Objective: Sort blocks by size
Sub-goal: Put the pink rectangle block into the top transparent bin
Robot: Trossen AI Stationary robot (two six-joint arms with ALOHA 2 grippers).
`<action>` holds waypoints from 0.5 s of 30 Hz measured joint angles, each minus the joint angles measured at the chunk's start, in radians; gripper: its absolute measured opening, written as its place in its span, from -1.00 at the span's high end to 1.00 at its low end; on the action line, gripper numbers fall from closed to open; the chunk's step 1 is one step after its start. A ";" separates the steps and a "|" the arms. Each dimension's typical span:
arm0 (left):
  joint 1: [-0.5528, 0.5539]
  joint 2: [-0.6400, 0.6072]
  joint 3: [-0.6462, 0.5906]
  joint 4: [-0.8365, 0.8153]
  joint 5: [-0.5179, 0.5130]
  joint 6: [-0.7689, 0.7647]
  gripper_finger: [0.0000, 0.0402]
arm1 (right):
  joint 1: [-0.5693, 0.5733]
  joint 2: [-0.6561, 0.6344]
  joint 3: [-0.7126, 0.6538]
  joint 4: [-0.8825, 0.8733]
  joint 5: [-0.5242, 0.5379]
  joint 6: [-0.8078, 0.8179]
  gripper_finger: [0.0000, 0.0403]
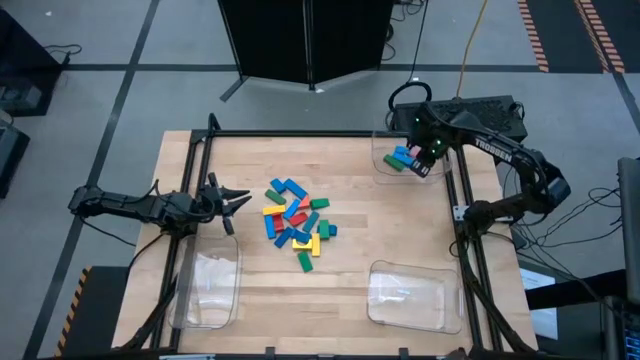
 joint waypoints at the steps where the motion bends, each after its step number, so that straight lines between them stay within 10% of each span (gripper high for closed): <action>1: 0.000 0.000 0.000 0.000 0.000 0.000 0.63 | -0.006 0.000 -0.004 0.003 0.000 -0.001 0.51; 15: 0.000 0.000 0.000 0.000 0.000 0.000 0.63 | -0.032 0.001 -0.080 0.067 -0.025 -0.047 0.41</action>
